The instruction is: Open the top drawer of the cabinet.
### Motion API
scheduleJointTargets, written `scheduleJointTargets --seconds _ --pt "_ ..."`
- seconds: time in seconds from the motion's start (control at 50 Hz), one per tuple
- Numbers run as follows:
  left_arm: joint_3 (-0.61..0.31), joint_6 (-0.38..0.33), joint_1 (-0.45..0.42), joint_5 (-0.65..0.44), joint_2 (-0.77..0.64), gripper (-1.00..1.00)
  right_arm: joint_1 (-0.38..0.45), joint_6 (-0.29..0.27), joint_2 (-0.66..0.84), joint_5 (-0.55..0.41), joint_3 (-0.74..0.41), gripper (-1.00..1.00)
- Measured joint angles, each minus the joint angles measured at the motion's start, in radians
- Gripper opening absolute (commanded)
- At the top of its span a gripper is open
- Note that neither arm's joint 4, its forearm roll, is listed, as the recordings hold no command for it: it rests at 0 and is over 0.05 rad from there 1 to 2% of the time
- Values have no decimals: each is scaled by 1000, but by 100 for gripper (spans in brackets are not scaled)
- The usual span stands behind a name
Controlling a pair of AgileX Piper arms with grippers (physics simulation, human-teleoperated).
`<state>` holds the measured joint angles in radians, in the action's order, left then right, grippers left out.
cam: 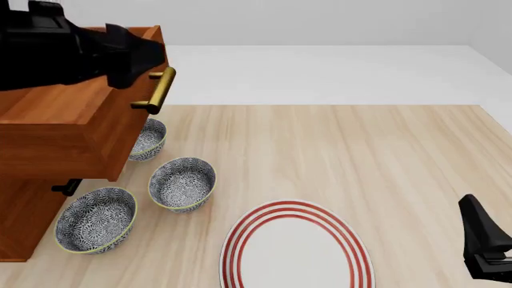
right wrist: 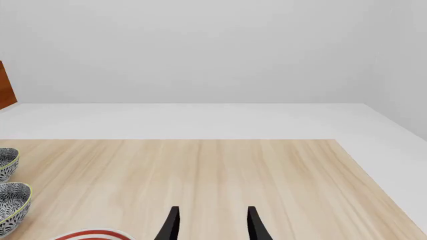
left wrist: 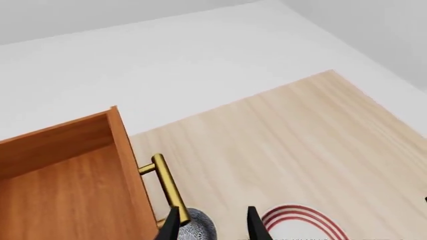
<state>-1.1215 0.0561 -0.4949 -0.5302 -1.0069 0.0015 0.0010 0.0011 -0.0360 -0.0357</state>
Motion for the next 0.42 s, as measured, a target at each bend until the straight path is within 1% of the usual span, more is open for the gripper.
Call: scheduleJointTargets --seconds 0.42 --pt "23 16 -43 5 20 100 0 0 0 0 0 100"
